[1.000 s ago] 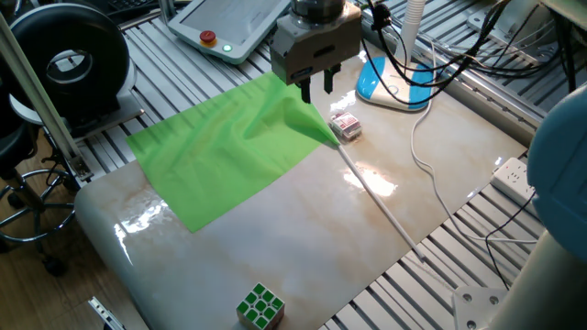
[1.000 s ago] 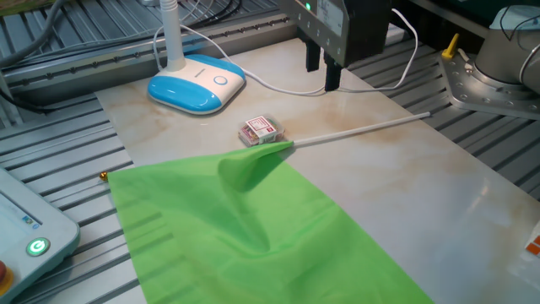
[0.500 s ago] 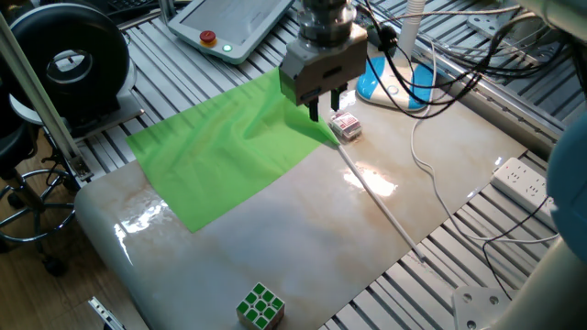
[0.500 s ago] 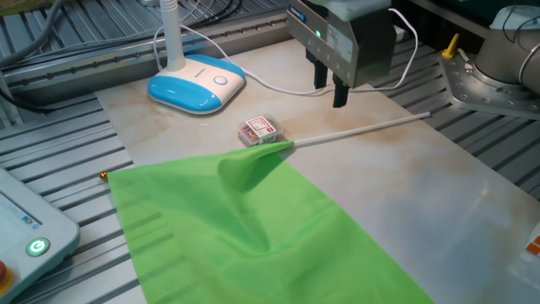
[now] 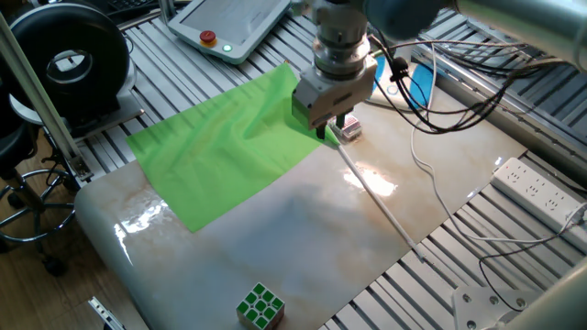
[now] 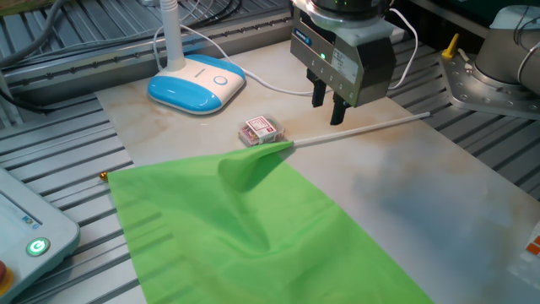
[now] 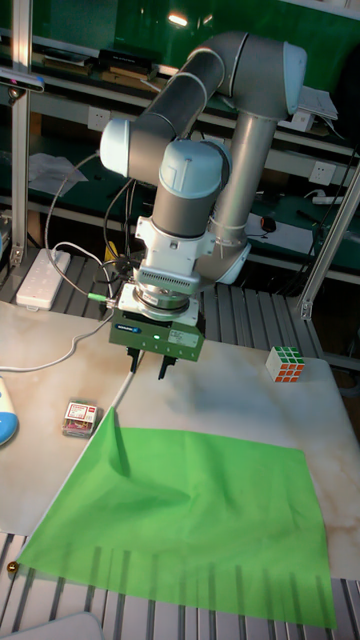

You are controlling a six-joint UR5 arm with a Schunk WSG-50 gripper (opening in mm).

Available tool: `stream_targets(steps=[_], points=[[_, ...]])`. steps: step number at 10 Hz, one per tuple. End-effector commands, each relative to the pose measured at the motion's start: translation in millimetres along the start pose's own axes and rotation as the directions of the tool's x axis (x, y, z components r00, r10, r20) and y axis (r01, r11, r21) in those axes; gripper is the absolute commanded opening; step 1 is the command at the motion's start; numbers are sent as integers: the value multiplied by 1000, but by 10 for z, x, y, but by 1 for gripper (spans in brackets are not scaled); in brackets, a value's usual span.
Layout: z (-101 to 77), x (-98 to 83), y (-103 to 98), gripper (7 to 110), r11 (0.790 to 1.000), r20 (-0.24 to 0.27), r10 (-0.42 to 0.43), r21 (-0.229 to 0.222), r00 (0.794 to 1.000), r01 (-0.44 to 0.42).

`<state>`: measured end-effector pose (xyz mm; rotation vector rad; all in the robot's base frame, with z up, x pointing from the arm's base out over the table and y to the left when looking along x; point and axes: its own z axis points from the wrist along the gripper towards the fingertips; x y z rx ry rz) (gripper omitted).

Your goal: Wave the flag

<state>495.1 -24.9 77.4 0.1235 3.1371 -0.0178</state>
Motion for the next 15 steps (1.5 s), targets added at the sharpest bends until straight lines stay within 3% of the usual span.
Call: stream_targets(steps=[1,3,9,10,15], points=[[88,9,-10,44,1000,42,-7,-12,999,8],[94,80,-14,44,1000,13,10,-14,1000,-9],[72,45,-39,44,1000,18,4,-23,1000,-3],[16,24,-43,66,999,21,-5,-34,1000,6],[3,320,-16,66,996,-94,-71,-51,993,66]])
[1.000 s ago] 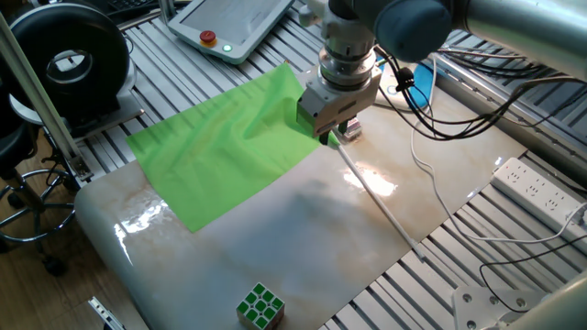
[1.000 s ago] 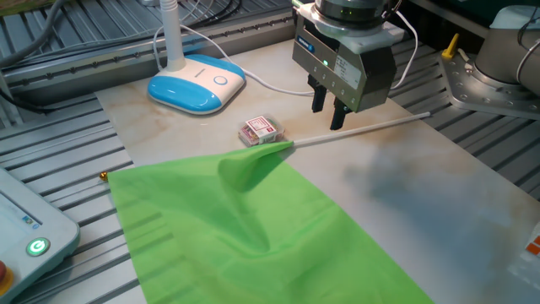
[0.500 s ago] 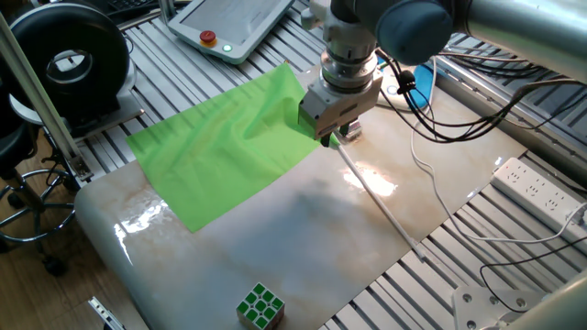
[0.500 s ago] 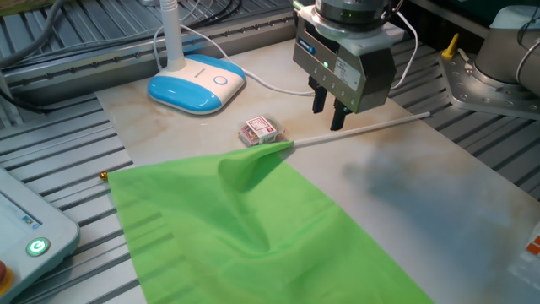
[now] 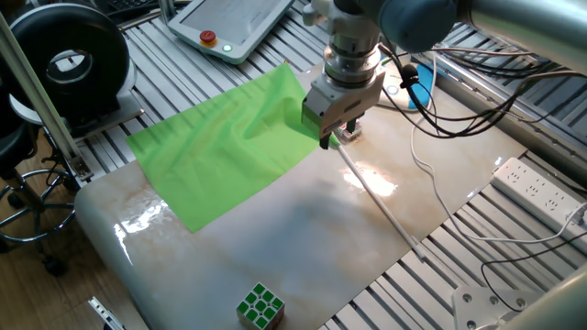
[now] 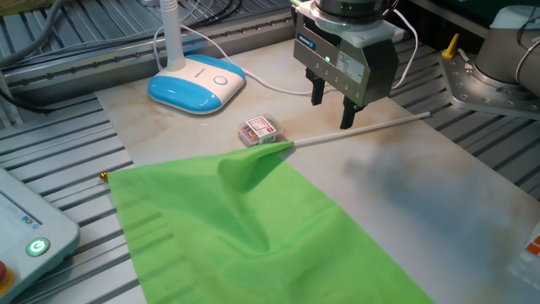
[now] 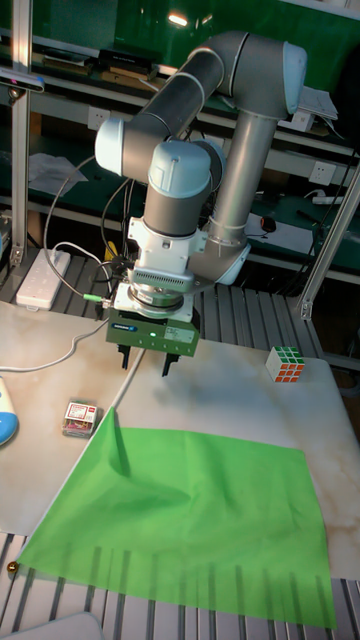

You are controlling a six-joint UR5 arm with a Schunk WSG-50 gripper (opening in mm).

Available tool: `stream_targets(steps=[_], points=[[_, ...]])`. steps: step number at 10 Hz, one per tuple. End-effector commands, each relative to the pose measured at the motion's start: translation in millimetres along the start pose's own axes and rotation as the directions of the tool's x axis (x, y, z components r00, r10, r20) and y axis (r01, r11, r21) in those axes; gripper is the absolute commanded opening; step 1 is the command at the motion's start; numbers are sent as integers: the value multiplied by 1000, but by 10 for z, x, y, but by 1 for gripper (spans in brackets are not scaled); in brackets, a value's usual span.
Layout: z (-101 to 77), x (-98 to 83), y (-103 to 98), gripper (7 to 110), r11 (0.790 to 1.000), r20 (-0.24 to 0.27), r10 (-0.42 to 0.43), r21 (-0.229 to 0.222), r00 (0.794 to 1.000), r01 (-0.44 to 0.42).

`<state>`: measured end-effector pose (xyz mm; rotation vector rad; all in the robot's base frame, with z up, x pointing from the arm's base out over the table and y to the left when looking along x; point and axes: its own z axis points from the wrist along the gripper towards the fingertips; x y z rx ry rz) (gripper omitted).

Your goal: Wave the flag

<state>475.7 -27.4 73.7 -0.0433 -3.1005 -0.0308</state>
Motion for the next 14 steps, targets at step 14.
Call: stream_targets(steps=[14], points=[[151,256,-98,66,998,-85,62,-10,994,-63]])
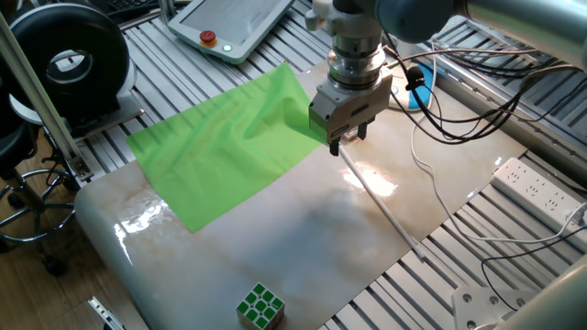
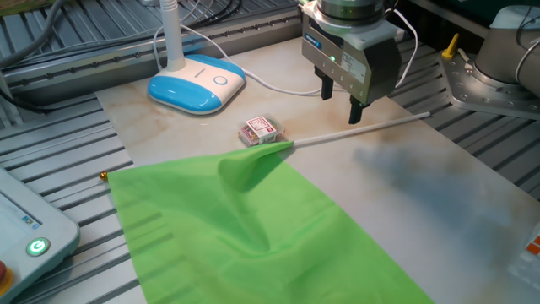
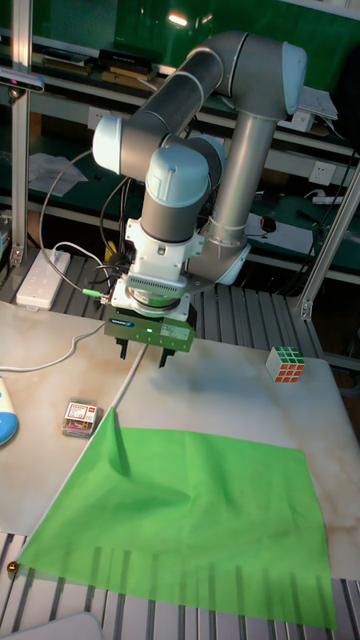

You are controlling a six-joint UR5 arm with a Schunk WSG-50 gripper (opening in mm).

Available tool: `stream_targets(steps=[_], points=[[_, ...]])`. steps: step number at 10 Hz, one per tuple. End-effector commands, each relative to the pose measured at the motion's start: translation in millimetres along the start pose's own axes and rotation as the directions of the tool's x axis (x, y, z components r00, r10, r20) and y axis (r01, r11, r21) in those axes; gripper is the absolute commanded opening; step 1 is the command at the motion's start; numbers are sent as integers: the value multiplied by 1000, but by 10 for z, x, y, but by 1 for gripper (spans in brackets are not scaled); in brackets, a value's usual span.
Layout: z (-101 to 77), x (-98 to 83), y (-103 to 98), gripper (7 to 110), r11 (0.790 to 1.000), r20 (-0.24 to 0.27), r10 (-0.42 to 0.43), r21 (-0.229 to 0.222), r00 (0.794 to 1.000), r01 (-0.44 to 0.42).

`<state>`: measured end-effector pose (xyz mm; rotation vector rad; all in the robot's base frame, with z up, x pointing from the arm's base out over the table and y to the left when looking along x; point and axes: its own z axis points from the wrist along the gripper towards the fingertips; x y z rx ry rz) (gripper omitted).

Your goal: Wave the flag

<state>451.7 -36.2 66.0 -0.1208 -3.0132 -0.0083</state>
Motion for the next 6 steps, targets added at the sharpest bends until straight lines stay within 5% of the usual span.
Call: stream_targets(steps=[1,6], points=[[93,31,-35,66,1000,0,4,-26,1000,-4],[329,91,75,66,997,5,45,-59,999,-44]])
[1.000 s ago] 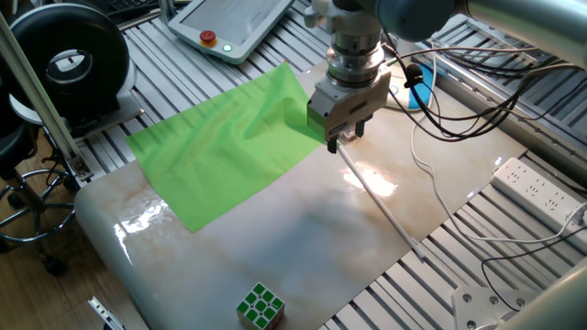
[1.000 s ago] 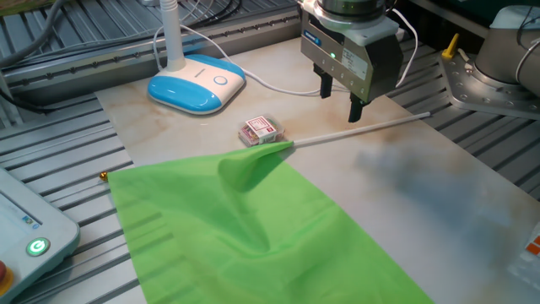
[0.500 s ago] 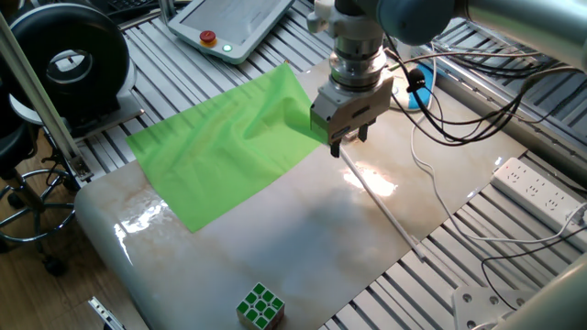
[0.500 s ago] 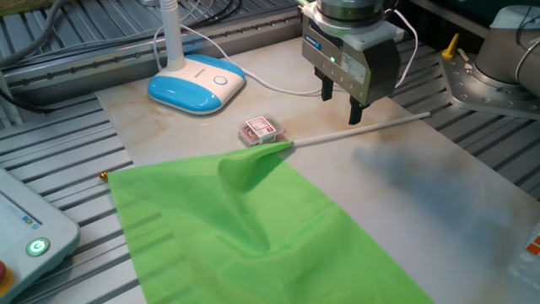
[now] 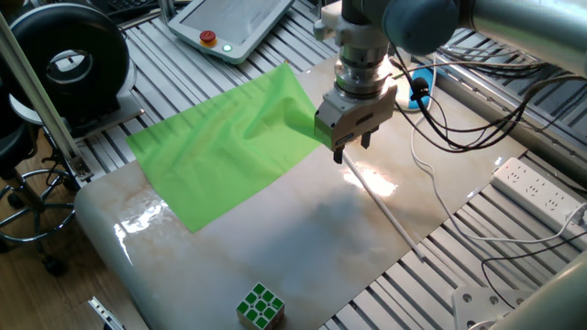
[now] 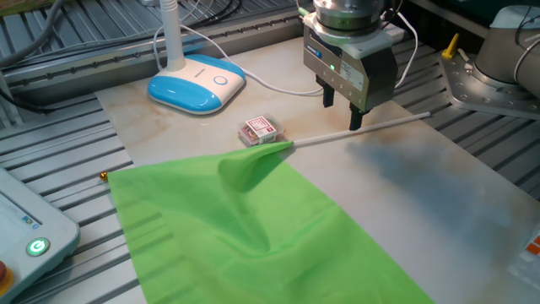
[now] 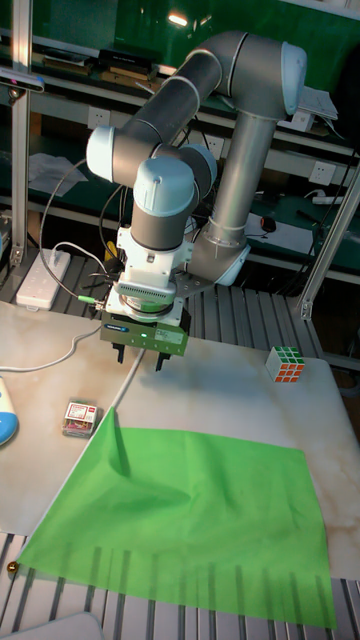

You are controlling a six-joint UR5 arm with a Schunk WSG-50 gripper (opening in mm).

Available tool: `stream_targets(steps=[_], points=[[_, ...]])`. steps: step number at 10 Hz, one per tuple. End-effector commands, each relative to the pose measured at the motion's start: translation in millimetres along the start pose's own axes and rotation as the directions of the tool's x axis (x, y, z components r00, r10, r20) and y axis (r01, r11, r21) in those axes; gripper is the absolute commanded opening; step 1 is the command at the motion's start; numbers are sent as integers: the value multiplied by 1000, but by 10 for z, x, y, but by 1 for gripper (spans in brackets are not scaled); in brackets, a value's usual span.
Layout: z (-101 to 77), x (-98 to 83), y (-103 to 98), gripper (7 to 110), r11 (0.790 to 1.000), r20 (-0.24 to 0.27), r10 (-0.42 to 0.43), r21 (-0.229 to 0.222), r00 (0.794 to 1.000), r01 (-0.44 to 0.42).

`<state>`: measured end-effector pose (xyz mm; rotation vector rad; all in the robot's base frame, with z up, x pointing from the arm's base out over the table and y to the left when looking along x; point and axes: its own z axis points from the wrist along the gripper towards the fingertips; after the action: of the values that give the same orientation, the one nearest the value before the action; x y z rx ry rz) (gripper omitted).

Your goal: Wave the flag

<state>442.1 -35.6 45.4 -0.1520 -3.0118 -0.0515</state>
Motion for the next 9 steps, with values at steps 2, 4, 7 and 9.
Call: stream_targets(steps=[2,4,7,9], points=[[225,25,50,66,999,26,29,-13,999,-29],[296,28,-35,66,1000,51,12,14,999,-12],[326,47,-85,66,1000,57,4,17,998,-5],[360,45,-94,66,1000,65,2,7,998,-2]])
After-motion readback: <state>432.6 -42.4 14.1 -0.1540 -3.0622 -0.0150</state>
